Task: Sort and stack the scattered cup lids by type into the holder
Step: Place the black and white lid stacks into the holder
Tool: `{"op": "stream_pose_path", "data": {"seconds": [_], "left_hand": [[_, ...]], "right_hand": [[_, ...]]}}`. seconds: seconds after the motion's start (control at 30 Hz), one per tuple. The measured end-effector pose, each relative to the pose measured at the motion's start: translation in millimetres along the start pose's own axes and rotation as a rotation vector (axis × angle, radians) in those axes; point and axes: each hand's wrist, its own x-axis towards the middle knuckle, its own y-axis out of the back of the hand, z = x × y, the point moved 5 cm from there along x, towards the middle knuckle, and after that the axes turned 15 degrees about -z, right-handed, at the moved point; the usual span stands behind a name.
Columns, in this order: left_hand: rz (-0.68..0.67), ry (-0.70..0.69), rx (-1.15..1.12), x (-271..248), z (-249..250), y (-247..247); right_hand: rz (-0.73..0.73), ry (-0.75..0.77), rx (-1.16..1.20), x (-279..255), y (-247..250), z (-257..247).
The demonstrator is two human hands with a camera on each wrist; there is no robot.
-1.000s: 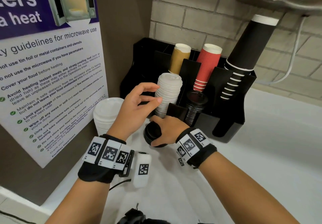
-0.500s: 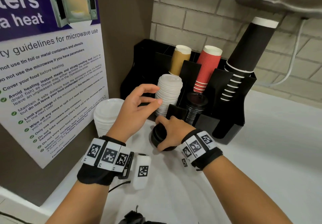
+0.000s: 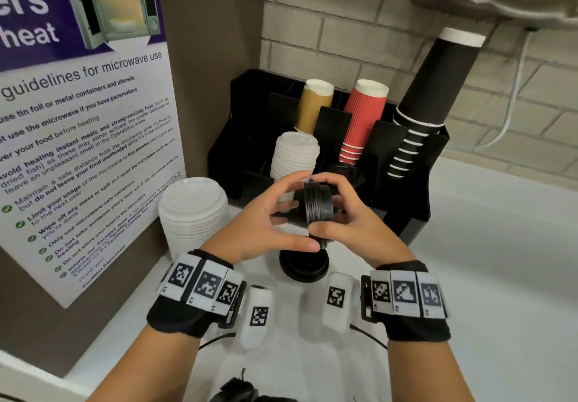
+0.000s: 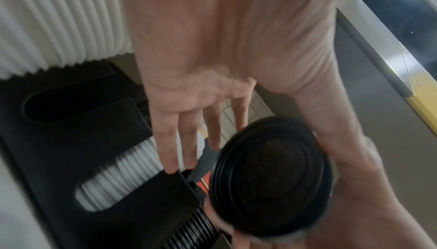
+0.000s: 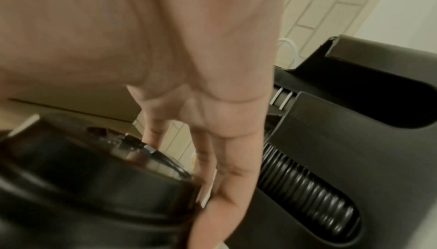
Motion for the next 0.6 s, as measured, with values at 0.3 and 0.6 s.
{"op": "stream_pose_path", "data": {"seconds": [0.3, 0.6], "left_hand": [[0.018, -0.139, -0.131, 0, 11, -4], [0.030, -0.135, -0.149, 2, 10, -4]], "right_hand": [[0.015, 0.069, 0.137, -7, 1, -6], [0.065, 0.088, 0.119, -9, 3, -8]]}}
